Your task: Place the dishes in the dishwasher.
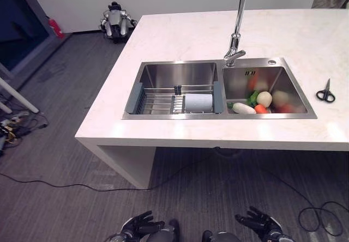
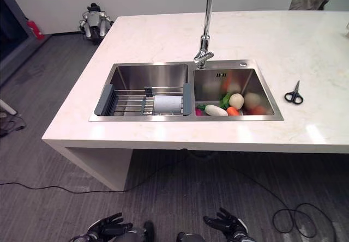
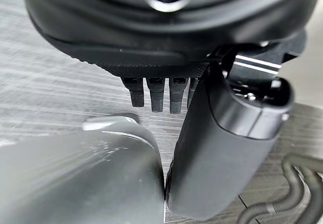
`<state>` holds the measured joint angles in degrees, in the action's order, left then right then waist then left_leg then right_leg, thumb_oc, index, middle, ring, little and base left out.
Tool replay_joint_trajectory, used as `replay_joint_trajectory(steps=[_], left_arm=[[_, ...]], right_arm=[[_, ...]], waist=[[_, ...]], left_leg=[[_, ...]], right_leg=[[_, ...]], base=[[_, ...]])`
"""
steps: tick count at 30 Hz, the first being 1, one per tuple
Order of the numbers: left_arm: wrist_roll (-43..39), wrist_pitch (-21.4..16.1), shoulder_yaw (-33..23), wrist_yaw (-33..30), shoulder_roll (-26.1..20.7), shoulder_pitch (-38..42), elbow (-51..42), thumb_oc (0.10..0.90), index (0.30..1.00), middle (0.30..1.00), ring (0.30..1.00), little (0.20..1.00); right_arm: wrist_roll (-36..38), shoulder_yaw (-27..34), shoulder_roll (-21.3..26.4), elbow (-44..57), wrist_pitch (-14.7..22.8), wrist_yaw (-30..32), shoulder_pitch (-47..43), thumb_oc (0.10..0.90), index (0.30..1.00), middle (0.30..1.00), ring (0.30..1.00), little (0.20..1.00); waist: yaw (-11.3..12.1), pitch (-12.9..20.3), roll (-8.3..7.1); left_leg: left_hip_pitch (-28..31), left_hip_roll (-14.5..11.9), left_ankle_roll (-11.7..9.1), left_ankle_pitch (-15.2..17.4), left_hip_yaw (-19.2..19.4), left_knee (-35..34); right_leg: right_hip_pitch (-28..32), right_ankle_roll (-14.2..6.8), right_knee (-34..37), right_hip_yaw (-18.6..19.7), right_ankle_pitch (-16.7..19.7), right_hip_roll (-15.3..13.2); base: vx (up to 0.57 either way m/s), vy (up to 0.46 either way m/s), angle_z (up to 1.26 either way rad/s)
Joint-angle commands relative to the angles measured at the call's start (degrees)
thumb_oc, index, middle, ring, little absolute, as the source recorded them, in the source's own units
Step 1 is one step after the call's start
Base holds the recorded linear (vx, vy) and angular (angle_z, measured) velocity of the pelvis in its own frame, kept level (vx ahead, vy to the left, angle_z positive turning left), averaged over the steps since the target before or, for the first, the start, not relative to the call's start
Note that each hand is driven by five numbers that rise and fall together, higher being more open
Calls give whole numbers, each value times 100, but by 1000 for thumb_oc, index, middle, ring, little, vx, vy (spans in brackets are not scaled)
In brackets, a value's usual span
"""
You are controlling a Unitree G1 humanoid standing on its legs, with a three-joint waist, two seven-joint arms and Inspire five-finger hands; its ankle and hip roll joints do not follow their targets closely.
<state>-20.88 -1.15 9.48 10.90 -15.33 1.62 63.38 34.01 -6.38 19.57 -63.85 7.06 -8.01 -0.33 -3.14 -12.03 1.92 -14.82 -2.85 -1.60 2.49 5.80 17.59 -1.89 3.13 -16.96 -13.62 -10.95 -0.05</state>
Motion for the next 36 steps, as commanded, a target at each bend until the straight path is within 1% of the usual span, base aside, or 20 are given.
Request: replay_joint_trajectory(steps=[1,4,9,12,15,16,17,18,19,20,22,23,25,26,27,29,31,32,33,36], left_arm=[[289,-15,119,0,-158,113,9,800,900,900,900,900],[120,29,43,-78,-196,91,-9,800,900,900,900,900],[125,-78,28,-53,-140,-12,72,800,900,900,900,900],[187,-153,-20,-65,-112,-53,78,800,900,900,900,900],[226,65,-55,-130,-178,-56,56,800,900,900,900,900],[216,108,-57,-121,-169,-46,73,800,900,900,900,900],[238,39,62,-183,-117,-11,151,800,900,900,900,900],[204,57,82,-207,-107,1,141,800,900,900,900,900],[100,59,105,-257,-65,25,119,800,900,900,900,900],[57,29,82,-306,-54,6,115,800,900,900,900,900],[-13,107,17,-361,-53,11,109,800,900,900,900,900],[29,57,-15,-395,-13,-17,142,800,900,900,900,900],[-22,-26,0,-463,27,-43,164,800,900,900,900,900],[-87,-117,-30,-464,55,-67,209,800,900,900,900,900],[-132,-179,-59,-439,60,-79,242,800,900,900,900,900],[-125,-217,-72,-379,92,-113,284,800,900,900,900,900],[-148,-190,-93,-378,128,-153,323,800,900,900,900,900],[-93,-171,-109,-375,145,-150,388,800,900,900,900,900],[-11,-69,-120,-378,157,-97,461,800,900,900,900,900],[79,11,-131,-373,149,-57,551,800,900,900,900,900]], right_arm=[[221,256,169,328,108,-118,32,800,900,900,900,900],[45,191,45,405,31,-153,86,800,900,900,900,900],[52,131,-64,423,133,-61,134,800,900,900,900,900],[94,125,-60,447,151,-18,111,800,900,900,900,900],[289,126,-67,569,66,81,68,800,900,900,900,900],[363,133,-102,583,70,118,56,800,900,900,900,900],[444,166,-186,522,48,71,38,800,900,900,900,900],[434,165,-186,506,45,42,33,800,900,900,900,900],[396,110,-179,440,66,-54,4,800,900,900,900,900],[346,72,-181,416,43,-58,-23,800,900,900,900,900],[294,51,-227,400,5,-66,-34,800,900,900,900,900],[208,-35,-180,340,50,-152,-58,800,900,900,900,900],[135,-55,-140,354,36,-123,-48,800,900,900,900,900],[152,-84,-110,366,33,-65,-27,800,900,900,900,900],[179,-89,-85,328,43,-53,-9,800,900,900,900,900],[137,-40,-48,180,107,-85,40,800,900,900,900,900],[75,-19,-46,79,140,-93,35,800,900,900,900,900],[105,-18,-40,35,161,-91,56,800,900,900,900,900],[147,9,-36,38,136,-56,68,800,900,900,900,900],[184,39,-33,-79,156,-145,50,800,900,900,900,900]], waist=[[-117,-7,67],[-117,92,58],[-63,140,23],[-23,139,8],[0,127,61],[-12,108,61],[-90,44,97],[-95,39,106],[-82,32,109],[-61,18,103],[-58,65,-7],[-13,128,-123],[-37,78,-211],[6,28,-368],[29,-43,-377],[47,-117,-284],[73,-119,-93],[94,-143,-29],[56,-92,-13],[57,8,42]], left_leg=[[659,-192,-58,417,-206,-41],[759,-243,-63,558,-107,-41],[784,-288,-44,646,-3,-41],[828,-247,47,688,-18,-41],[882,-165,230,795,-48,-41],[891,-91,325,835,-98,-41],[902,14,419,886,-281,-41],[901,4,400,880,-291,-41],[883,-41,286,839,-298,-41],[904,-75,233,828,-290,-41],[874,-123,132,758,-311,-41],[899,-237,57,620,-193,-41],[1004,-236,80,541,-74,-41],[1041,-177,58,129,80,-39],[750,-190,49,13,18,451],[717,-103,21,-154,-60,50],[422,-135,-74,-46,-214,-41],[160,-187,-154,-278,-301,-41],[139,-287,-162,-121,-187,-41],[232,-231,-136,123,-295,-41]], right_leg=[[50,-694,-23,193,0,-455],[29,-749,-23,90,-11,-536],[96,-773,-23,-47,-81,-550],[141,-756,-23,-41,-60,-511],[276,-763,-23,-66,102,-387],[87,-832,-460,15,235,-399],[-457,-949,-1165,277,488,-355],[-433,-925,-1052,272,461,-346],[-275,-828,-150,186,366,-378],[-243,-827,-23,160,334,-422],[-255,-820,-23,399,193,-420],[-199,-739,-23,315,93,-432],[-125,-643,-23,396,37,-431],[-21,-521,-23,416,-13,-505],[65,-422,-23,415,-45,-448],[207,-397,-23,458,-87,-339],[249,-447,-23,427,-144,-198],[336,-436,-23,400,-200,-133],[375,-464,-23,346,-276,-187],[310,-561,-23,244,-242,-315]], base=[[115,109,4],[65,35,-11],[14,18,-4],[26,71,-7],[32,93,-11],[21,-29,-28],[7,-85,-33],[15,-247,-21],[17,-271,5],[21,-358,7],[46,-462,-26],[70,-461,-9],[70,-297,22],[48,-237,12],[79,-151,20],[134,61,23],[178,198,7],[241,251,-11],[226,245,-17],[199,266,15]])
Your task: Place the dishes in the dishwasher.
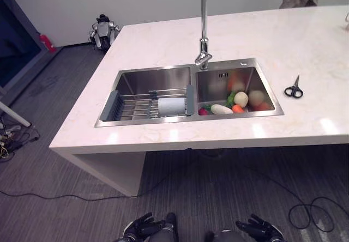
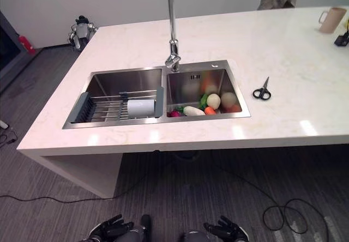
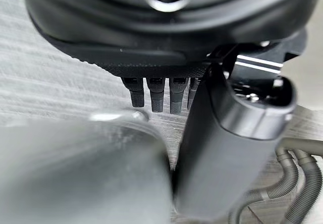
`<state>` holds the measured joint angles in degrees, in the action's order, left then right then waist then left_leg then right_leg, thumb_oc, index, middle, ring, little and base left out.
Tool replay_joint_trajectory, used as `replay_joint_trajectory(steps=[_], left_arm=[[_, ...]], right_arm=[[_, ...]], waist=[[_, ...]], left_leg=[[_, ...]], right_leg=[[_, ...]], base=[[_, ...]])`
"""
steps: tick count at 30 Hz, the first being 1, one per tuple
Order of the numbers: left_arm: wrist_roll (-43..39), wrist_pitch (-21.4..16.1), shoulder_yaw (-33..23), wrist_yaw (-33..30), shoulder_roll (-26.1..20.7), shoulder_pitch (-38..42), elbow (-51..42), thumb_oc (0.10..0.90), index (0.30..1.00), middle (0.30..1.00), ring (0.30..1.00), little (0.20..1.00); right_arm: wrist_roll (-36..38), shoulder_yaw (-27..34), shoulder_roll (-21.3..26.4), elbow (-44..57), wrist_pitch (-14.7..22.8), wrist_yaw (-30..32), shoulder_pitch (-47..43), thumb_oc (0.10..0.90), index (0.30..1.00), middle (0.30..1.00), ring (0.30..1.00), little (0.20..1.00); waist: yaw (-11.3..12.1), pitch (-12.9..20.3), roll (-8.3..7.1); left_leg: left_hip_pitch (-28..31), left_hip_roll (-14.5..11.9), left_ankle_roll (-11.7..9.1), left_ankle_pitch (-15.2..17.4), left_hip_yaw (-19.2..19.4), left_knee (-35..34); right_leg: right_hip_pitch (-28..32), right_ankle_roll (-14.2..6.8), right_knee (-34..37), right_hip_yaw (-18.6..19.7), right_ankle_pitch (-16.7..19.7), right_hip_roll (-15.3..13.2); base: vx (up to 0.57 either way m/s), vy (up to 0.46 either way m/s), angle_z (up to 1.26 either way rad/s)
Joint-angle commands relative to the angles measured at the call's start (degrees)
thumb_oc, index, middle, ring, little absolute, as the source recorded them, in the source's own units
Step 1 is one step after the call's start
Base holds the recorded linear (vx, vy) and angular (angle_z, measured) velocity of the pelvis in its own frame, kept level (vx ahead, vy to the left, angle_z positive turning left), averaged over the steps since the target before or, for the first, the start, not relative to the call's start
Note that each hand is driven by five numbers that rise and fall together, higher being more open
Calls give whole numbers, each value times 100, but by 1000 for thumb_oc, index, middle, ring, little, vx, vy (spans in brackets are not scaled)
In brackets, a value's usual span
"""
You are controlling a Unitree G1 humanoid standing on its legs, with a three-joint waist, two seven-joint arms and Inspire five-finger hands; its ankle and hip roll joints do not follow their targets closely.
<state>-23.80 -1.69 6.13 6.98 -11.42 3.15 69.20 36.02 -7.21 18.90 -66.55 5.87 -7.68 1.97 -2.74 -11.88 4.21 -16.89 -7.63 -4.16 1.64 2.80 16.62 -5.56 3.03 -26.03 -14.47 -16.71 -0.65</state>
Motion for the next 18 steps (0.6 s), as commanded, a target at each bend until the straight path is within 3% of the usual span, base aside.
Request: replay_joint_trajectory(steps=[1,5,8,10,12,13,14,15,18], left_arm=[[411,87,204,48,-274,-208,5,800,900,900,900,900],[369,33,146,50,-299,-278,74,800,900,900,900,900],[559,16,177,63,-349,-283,79,800,900,900,900,900],[699,28,264,62,-410,-271,37,800,900,900,900,900],[583,77,315,-17,-441,-264,12,800,900,900,900,900],[420,116,294,-57,-460,-250,-9,800,900,900,900,900],[461,96,237,-49,-469,-291,-35,800,900,900,900,900],[408,35,203,-55,-490,-302,-1,800,900,900,900,900],[131,4,115,-109,-447,-358,58,800,900,900,900,900]], right_arm=[[-98,146,5,203,254,-200,-161,800,900,900,900,900],[-209,123,-93,168,247,-179,-151,800,900,900,900,900],[-177,171,-147,100,316,-204,-177,800,900,900,900,900],[-142,196,-189,209,282,-164,-186,800,900,900,900,900],[-155,188,-184,285,199,-142,-180,800,900,900,900,900],[-253,135,-148,228,199,-209,-256,800,900,900,900,900],[-257,117,-156,244,183,-182,-253,800,900,900,900,900],[-257,140,-186,204,166,-163,-281,800,900,900,900,900],[-306,215,-168,-12,243,-208,-228,800,900,900,900,900]], waist=[[3,37,-167],[79,109,-179],[130,139,-172],[45,63,-100],[4,3,-95],[30,-85,-97],[31,-121,-96],[20,-127,-148],[52,8,-310]], left_leg=[[568,259,137,345,21,57],[771,466,266,576,-74,57],[838,576,487,697,-56,57],[892,698,751,838,-140,57],[910,754,795,861,-164,57],[863,780,718,847,-177,57],[868,768,700,837,-190,57],[867,755,699,843,-211,57],[853,691,572,833,-154,57]], right_leg=[[638,-613,884,264,372,-347],[547,-733,884,315,478,-532],[628,-770,884,339,541,-507],[235,-849,128,483,942,-347],[-21,-864,-56,516,1040,-324],[-184,-866,884,389,1165,-431],[-237,-878,884,485,1138,-436],[-285,-905,884,650,1110,-444],[-216,-915,884,650,890,-482]], base=[[206,255,2],[179,212,-16],[171,201,-28],[133,195,-18],[80,-6,-8],[97,-149,0],[98,-289,-12],[78,-305,-7],[103,-331,25]])
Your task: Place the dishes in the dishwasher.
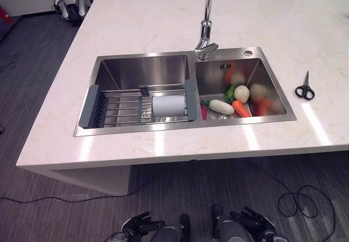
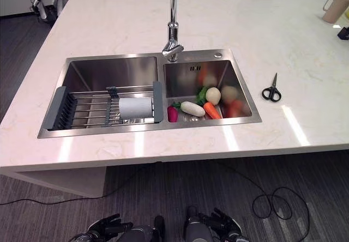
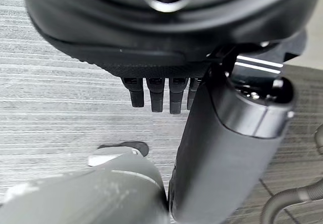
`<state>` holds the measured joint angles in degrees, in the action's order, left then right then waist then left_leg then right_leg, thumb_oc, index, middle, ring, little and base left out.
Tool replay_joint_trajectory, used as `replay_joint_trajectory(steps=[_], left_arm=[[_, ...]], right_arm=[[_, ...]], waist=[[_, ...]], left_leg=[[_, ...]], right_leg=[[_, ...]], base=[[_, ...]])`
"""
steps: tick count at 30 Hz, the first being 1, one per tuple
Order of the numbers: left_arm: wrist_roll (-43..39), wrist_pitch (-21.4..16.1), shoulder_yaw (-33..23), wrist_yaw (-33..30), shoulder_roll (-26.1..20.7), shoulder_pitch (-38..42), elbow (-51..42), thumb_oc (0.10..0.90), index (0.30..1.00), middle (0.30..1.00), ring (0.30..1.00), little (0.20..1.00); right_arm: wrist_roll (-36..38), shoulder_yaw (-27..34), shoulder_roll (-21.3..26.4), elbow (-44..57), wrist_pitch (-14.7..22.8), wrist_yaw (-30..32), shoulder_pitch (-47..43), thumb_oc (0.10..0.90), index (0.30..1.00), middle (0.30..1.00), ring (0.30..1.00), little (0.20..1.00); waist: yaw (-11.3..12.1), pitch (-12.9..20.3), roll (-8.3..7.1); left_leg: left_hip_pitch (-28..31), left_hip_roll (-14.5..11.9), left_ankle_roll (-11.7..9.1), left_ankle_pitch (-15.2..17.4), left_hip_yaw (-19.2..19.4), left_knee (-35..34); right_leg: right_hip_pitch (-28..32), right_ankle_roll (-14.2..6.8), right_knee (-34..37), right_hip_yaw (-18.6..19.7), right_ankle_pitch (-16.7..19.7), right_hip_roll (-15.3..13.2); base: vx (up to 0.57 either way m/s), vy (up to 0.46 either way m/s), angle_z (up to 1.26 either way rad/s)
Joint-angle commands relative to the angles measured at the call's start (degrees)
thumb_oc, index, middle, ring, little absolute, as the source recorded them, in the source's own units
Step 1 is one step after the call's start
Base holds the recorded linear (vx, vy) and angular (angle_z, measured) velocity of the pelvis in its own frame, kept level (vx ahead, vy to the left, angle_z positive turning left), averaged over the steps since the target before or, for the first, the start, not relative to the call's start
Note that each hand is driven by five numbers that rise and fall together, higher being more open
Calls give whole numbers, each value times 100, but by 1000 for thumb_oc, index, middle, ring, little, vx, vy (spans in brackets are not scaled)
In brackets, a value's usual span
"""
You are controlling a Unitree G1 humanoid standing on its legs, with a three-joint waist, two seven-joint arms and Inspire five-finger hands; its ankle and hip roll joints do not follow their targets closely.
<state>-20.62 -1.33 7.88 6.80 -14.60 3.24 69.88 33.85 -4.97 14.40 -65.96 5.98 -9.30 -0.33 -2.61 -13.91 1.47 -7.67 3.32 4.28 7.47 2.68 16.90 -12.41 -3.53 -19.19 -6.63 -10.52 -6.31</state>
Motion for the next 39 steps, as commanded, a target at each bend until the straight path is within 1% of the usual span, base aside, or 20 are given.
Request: replay_joint_trajectory(steps=[1,3,4,5,6,7,8,10,11,15,19,20,24,26,30,33,35,37,38,39], left_arm=[[-107,-61,-81,-126,-93,-411,-7,800,900,900,900,900],[-249,-82,-103,-246,-59,-503,5,800,900,900,900,900],[-288,-68,-117,-196,-61,-448,30,800,900,900,900,900],[-302,-49,-120,-164,-59,-422,36,800,900,900,900,900],[-319,16,-114,-87,-44,-398,12,800,900,900,900,900],[-155,16,-77,37,-16,-353,28,800,900,900,900,900],[-173,81,-32,-28,24,-301,13,800,900,900,900,900],[-665,398,-139,-175,-66,-267,-15,800,900,900,900,900],[-521,594,-358,-221,-175,-353,91,800,900,900,900,900],[-880,397,-742,-270,-438,-531,262,800,900,900,900,900],[-917,130,-938,-299,-568,-632,259,800,900,900,900,900],[-1076,-51,-1063,-321,-670,-668,178,800,900,900,900,900],[-1307,-194,-1361,-421,-919,-698,-48,800,900,900,900,900],[-1341,-285,-1624,-535,-1181,-699,-173,800,900,900,900,900],[-1341,-442,-2305,-1186,-1818,-753,-337,800,900,900,900,900],[-466,-710,-2898,-2131,-2613,-918,-481,800,900,900,900,900],[-72,-811,-3178,-2444,-3005,-1003,-681,800,900,900,900,900],[716,-988,-3704,-2869,-3734,-1094,-1367,800,900,900,900,900],[786,-979,-3741,-2899,-3810,-1097,-1470,800,900,900,900,900],[1072,-880,-3824,-2971,-4158,-1069,-1913,800,900,900,900,900]], right_arm=[[-122,4,293,-80,262,-44,30,800,900,900,900,900],[-77,-20,379,61,227,-10,69,800,900,900,900,900],[-25,16,419,35,190,-5,119,800,900,900,900,900],[-47,7,434,15,237,8,153,800,900,900,900,900],[9,-14,459,-50,321,124,166,800,900,900,900,900],[64,90,524,-120,436,125,200,800,900,900,900,900],[136,182,576,-30,338,210,230,800,900,900,900,900],[-87,324,540,-38,202,93,297,800,900,900,900,900],[-13,351,443,-140,151,217,322,800,900,900,900,900],[-54,601,529,-375,132,140,394,800,900,900,900,900],[-55,791,626,-510,66,113,428,800,900,900,900,900],[-103,867,714,-552,-1,111,423,800,900,900,900,900],[-180,988,818,-553,-69,75,484,800,900,900,900,900],[-165,1051,868,-601,-76,55,518,800,900,900,900,900],[-183,1142,949,-654,-129,92,576,800,900,900,900,900],[-163,1127,1004,-711,-181,162,585,800,900,900,900,900],[-137,1107,989,-695,-224,194,607,800,900,900,900,900],[-21,999,855,-622,-273,299,653,800,900,900,900,900],[2,978,832,-603,-279,319,654,800,900,900,900,900],[84,901,760,-547,-298,381,652,800,900,900,900,900]], waist=[[42,237,-69],[-12,256,-67],[-127,238,-78],[-140,172,-124],[-107,109,-104],[-170,29,6],[-193,-9,54],[-195,130,125],[-133,212,102],[-157,312,174],[-148,334,220],[-142,354,255],[-136,347,294],[-110,365,308],[-10,425,313],[96,410,318],[144,414,331],[243,448,340],[253,457,338],[290,488,328]], left_leg=[[-49,-425,-322,247,-134,29],[-34,-563,-485,174,-114,29],[55,-699,-560,83,112,29],[161,-656,-558,32,133,29],[8,-639,-573,-130,-58,29],[-248,-865,-712,-278,164,29],[-334,-925,-757,-276,101,29],[-233,-867,-735,-7,20,29],[-236,-786,-686,91,-2,29],[-205,-773,-643,207,146,29],[-169,-765,-639,238,224,29],[-151,-761,-639,256,249,29],[-83,-756,-641,282,265,29],[-63,-754,-637,293,262,29],[-89,-730,-636,283,201,29],[-63,-710,-624,300,110,29],[-61,-703,-615,301,80,29],[-49,-690,-609,318,25,29],[-50,-690,-612,318,21,29],[-45,-691,-617,329,6,29]], right_leg=[[507,-239,200,-139,210,92],[632,-80,200,-234,36,186],[682,9,200,-299,-5,174],[758,41,200,-262,-4,132],[801,67,200,-185,43,165],[886,42,200,-267,-15,200],[937,-7,200,-294,-53,141],[808,-191,200,-447,44,-92],[741,-276,200,-434,98,-204],[630,-357,200,-362,108,-350],[596,-414,200,-368,135,-444],[584,-432,200,-365,132,-482],[654,-442,200,-377,102,-501],[681,-446,200,-410,92,-522],[682,-481,200,-490,101,-585],[748,-503,200,-524,63,-604],[768,-516,200,-542,60,-609],[821,-527,200,-589,41,-604],[826,-529,200,-594,39,-604],[844,-538,200,-618,33,-598]], base=[[95,-346,40],[19,-286,26],[-20,-88,22],[17,110,64],[51,294,75],[54,452,83],[43,479,104],[55,326,10],[61,168,-116],[19,126,-33],[15,39,-9],[34,51,-3],[55,36,-3],[67,16,-1],[67,-2,3],[62,-25,1],[33,-28,3],[39,-64,13],[46,-81,25],[40,-63,24]])
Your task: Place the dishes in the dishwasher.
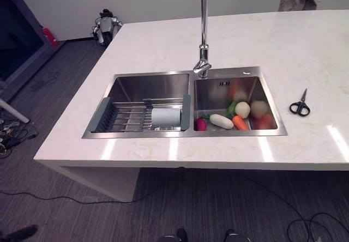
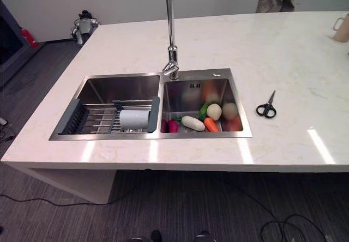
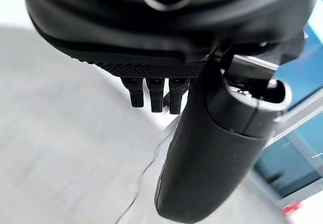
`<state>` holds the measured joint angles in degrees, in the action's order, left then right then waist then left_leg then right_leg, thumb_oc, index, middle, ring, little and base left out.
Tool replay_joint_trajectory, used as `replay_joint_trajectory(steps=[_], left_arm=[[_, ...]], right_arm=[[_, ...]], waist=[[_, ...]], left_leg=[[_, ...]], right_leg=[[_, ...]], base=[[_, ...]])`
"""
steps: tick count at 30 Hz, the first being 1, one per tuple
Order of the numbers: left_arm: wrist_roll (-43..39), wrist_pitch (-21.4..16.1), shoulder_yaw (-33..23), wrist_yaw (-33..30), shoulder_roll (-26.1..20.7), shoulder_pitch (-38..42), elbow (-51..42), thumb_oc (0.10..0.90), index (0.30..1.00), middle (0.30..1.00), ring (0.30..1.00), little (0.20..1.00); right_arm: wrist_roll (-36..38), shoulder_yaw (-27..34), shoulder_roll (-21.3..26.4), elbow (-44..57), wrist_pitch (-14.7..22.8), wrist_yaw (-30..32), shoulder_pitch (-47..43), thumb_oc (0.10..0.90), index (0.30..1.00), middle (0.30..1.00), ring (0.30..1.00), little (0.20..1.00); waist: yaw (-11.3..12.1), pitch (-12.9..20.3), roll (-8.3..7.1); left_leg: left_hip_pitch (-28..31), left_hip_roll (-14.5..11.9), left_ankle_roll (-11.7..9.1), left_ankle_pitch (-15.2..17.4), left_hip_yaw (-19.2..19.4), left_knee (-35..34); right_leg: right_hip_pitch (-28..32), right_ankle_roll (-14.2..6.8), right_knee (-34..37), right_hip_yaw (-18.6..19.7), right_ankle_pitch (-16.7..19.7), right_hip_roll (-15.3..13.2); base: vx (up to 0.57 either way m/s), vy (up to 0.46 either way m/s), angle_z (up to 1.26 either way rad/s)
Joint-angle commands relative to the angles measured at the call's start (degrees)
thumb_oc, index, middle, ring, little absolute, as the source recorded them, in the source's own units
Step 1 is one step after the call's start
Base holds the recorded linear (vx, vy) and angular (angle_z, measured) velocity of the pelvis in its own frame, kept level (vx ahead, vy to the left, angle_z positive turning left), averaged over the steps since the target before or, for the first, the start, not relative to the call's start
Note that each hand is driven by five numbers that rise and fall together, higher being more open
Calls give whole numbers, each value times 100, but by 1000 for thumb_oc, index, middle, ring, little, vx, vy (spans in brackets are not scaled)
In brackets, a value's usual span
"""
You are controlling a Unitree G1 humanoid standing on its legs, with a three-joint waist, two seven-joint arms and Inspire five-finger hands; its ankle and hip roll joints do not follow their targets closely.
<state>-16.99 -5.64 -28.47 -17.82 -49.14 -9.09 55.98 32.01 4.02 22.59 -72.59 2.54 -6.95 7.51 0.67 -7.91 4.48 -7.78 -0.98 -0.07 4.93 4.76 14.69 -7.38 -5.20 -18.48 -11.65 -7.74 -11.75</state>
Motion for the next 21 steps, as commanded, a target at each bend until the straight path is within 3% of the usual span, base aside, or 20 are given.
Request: replay_joint_trajectory(steps=[1,4,6,8,9,11,14,19,21], left_arm=[[817,-403,-213,-545,-853,177,-738,800,900,900,900,900],[1164,-281,-338,-335,-1597,374,-1736,800,900,900,900,900],[914,-776,-203,564,-1805,589,-2331,800,900,900,900,900],[523,-952,49,1367,-1761,881,-3212,800,900,900,900,900],[281,-823,268,1868,-1653,1155,-3845,800,900,900,900,900],[486,-731,508,2141,-1554,1396,-4226,800,900,900,900,900],[591,-694,1047,2791,-1532,1827,-4420,800,900,900,900,900],[765,-286,2026,3820,-1591,2657,-4702,800,900,900,900,900],[1112,4,2789,4278,-1747,3329,-4620,800,900,900,900,900]], right_arm=[[305,-43,-89,139,42,179,-135,800,900,900,900,900],[437,-203,-177,278,-77,337,-122,800,900,900,900,900],[438,-215,-209,379,-187,412,-63,800,900,900,900,900],[400,-147,-243,357,-229,403,18,800,900,900,900,900],[339,-53,-264,241,-193,319,76,800,900,900,900,900],[281,14,-281,139,-165,248,114,800,900,900,900,900],[131,124,-295,78,-123,121,165,800,900,900,900,900],[91,170,-249,60,-172,7,196,800,900,900,900,900],[168,134,-236,42,-168,-29,209,800,900,900,900,900]], waist=[[-26,-94,20],[-17,5,-24],[-56,27,-52],[-96,27,-70],[-123,44,-80],[-161,62,-88],[-269,82,-108],[-471,102,-100],[-632,99,-60]], left_leg=[[-28,-261,-183,588,-206,250],[4,-281,-208,623,-185,250],[34,-294,-214,650,-154,250],[77,-296,-215,679,-142,250],[89,-299,-219,697,-129,250],[110,-302,-220,714,-113,250],[106,-323,-209,682,-39,250],[107,-359,-204,671,106,250],[133,-362,-190,675,213,250]], right_leg=[[351,-375,130,-124,-249,-51],[379,-408,130,-119,-272,-36],[386,-424,130,-88,-277,-19],[405,-436,130,-51,-288,0],[399,-454,130,-33,-288,8],[398,-476,130,-8,-285,18],[344,-504,130,70,-210,47],[236,-550,130,228,-130,70],[132,-589,130,411,-54,72]], base=[[59,-78,17],[80,-76,10],[67,-51,-6],[76,-52,-11],[51,-42,-12],[53,-42,-18],[51,-48,-26],[36,-35,-22],[34,-33,-22]])
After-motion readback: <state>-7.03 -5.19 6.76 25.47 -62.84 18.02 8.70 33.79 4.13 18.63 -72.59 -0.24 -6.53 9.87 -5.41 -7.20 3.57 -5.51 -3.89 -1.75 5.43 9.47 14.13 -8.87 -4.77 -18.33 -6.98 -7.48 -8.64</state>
